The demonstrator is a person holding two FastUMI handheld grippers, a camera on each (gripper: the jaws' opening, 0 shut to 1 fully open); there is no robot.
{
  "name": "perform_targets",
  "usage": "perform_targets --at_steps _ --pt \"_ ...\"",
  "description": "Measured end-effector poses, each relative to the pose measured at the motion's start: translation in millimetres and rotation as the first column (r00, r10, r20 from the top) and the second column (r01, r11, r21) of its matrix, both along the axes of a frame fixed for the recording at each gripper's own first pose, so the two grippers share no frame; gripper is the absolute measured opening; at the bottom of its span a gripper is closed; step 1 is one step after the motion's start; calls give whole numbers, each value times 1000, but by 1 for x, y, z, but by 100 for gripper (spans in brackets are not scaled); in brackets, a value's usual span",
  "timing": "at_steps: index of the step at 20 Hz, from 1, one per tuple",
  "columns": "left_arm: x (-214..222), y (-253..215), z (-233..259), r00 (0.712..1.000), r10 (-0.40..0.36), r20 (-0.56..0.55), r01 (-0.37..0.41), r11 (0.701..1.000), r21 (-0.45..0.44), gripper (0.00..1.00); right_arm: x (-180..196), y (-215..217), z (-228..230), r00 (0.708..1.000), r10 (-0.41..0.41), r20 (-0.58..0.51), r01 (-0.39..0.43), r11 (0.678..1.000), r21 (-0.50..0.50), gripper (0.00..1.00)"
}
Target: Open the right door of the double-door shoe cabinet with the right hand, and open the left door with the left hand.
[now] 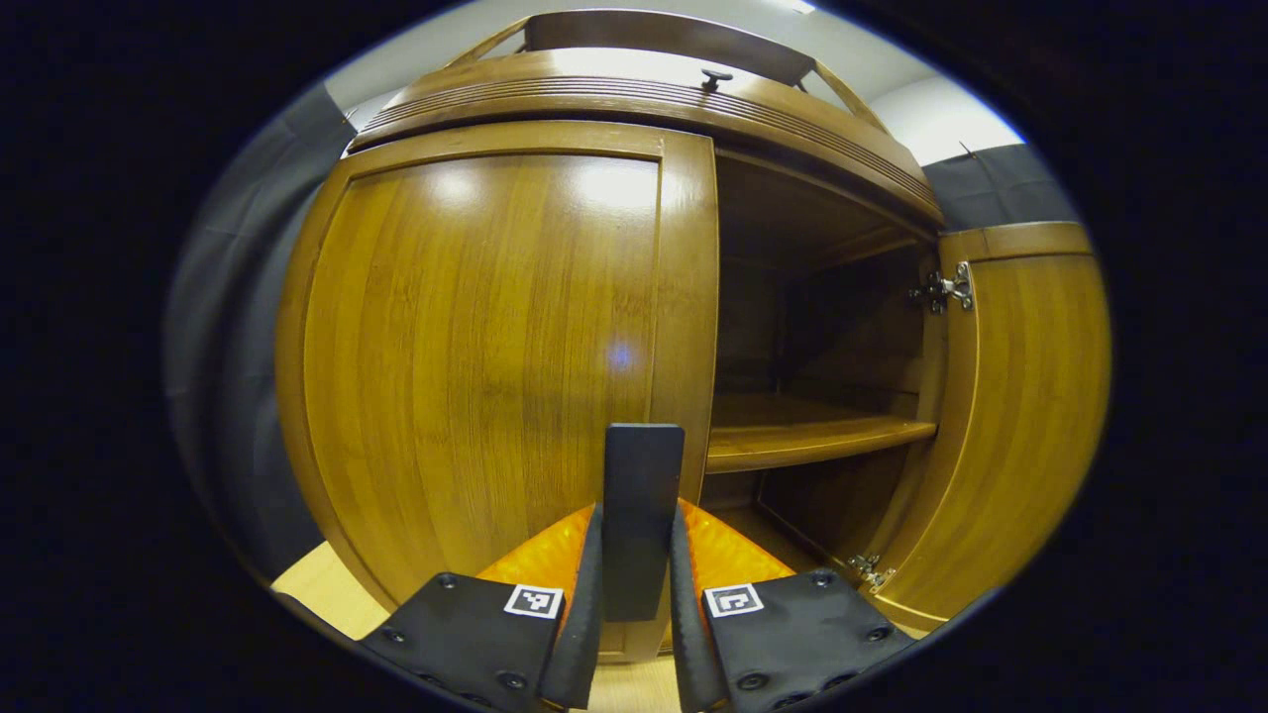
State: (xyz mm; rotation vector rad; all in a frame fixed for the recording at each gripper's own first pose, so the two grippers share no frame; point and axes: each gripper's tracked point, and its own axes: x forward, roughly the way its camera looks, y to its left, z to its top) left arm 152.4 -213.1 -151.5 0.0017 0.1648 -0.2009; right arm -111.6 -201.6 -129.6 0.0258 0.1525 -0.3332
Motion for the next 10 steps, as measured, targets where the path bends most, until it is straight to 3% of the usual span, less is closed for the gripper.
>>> perform_targets --at_steps 3,4,5,6,10 --pt "0 0 -1 1000 17 -10 -17 999 30 34 -2 6 3 1000 5 0 -5 1000 0 93" --pt "-1 0 -2 1000 12 -16 -11 999 42 34 -3 9 4 1000 10 0 -10 1000 4 100" --pt "-2 1 -3 1000 4 -17 -4 999 39 34 -3 12 5 1000 13 2 -13 1000 6 93" --pt "-3 0 -3 1000 -1 -21 2 999 37 27 -5 15 8 1000 18 6 -18 1000 6 93" --pt "-13 3 -3 1000 2 -25 -1 999 39 23 -11 24 20 1000 24 20 -24 1000 -2 92"
